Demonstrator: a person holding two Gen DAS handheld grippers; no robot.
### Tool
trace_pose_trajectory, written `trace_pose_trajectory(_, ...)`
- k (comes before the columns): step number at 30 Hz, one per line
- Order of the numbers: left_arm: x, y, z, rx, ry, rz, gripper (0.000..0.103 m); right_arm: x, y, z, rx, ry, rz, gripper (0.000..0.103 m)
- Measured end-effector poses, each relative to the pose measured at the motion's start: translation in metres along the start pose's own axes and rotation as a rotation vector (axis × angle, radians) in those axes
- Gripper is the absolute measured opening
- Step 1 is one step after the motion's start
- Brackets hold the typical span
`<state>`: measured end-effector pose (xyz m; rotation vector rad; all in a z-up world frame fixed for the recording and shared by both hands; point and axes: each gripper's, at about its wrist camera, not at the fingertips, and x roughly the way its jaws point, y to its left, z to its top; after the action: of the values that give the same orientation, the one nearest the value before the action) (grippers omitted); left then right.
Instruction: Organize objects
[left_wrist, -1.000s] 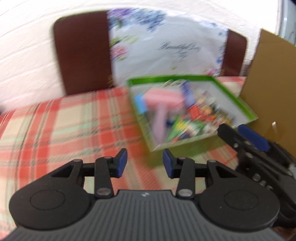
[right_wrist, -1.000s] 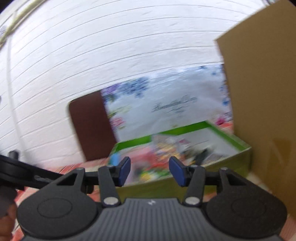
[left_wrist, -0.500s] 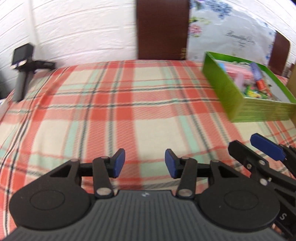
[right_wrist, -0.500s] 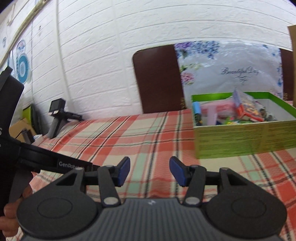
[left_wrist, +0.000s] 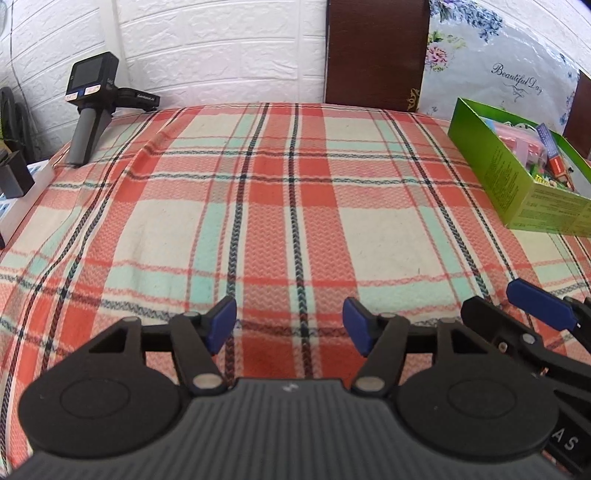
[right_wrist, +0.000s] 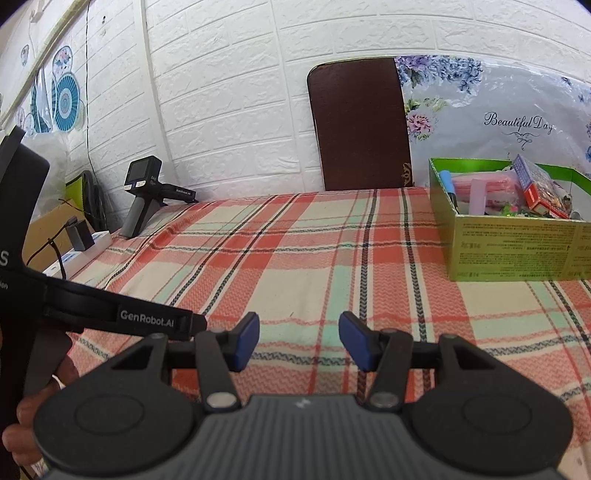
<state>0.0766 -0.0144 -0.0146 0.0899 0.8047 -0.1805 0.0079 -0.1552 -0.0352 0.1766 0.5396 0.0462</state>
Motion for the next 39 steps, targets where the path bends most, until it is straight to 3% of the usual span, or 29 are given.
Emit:
trace_pose_trajectory(8, -0.001, 0.006, -0.006, -0.019, 0.0, 0.01, 0.076, 0.001, 0.003, -0.003, 0.0, 0.015, -0.008, 0.051)
trace_pose_trajectory(29, -0.002, 0.003, -0.003, -0.019, -0.013, 0.011, 0.08, -0.001, -0.001, 0.001, 0.023, 0.001, -0.011, 0.052)
trace_pose_trajectory(39, -0.013, -0.005, -0.003, 0.003, -0.042, -0.007, 0.083, -0.014, -0.015, 0.006, 0.07, -0.036, -0.055, 0.057)
